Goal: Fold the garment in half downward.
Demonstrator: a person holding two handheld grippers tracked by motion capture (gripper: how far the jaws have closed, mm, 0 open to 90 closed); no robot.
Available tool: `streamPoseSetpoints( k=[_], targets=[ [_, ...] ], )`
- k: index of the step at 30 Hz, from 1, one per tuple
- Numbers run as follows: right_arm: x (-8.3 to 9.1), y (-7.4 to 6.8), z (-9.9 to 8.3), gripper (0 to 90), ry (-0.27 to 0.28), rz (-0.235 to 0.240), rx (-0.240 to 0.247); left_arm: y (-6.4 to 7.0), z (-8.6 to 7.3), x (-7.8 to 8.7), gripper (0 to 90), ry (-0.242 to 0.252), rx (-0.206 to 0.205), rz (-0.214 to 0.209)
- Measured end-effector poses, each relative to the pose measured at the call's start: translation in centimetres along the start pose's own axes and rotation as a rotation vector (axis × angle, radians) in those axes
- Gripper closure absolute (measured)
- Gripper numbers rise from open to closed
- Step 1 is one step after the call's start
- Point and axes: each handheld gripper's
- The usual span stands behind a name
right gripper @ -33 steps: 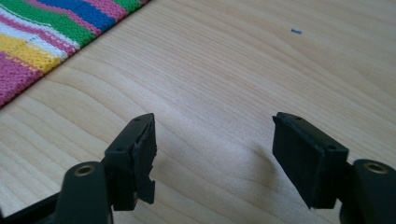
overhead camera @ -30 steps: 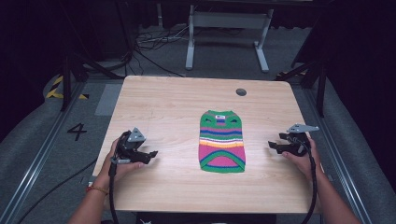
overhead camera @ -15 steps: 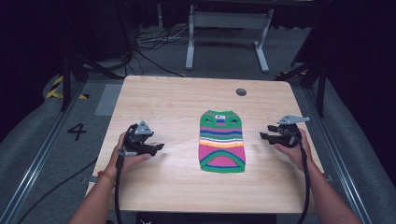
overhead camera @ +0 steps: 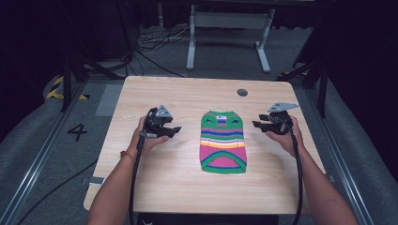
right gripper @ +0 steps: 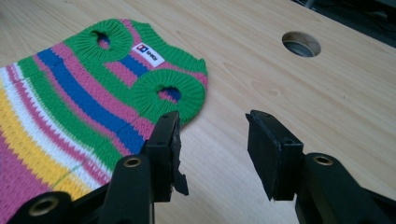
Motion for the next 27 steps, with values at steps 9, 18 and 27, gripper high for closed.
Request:
streamPoseSetpoints(
  k=[9, 18, 27],
  targets=[
    [-3.1, 0.6, 2.1, 55.2, -0.033, 0.016, 0.015, 0.4, 3.1, -2.5, 45.7, 0.014, -0.014, 0.008],
    [-5.8, 1.7, 3.4, 59.7, -0.036, 0.029, -0.017, 1.1, 6.0, -5.6, 51.9, 0.008, -0.002, -0.005],
    [-7.6, 2.5, 4.0, 63.7, -0.055, 0.031, -0.037, 2.8, 7.4, -8.9, 63.2, -0.011, 0.013, -0.017]
  ],
)
Point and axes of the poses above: each handheld gripper's, and its own axes: x roughly backward along the jaws, z roughly out of its top, y roughly to its right, and after that the axes turned 12 degrees about z, right-handed
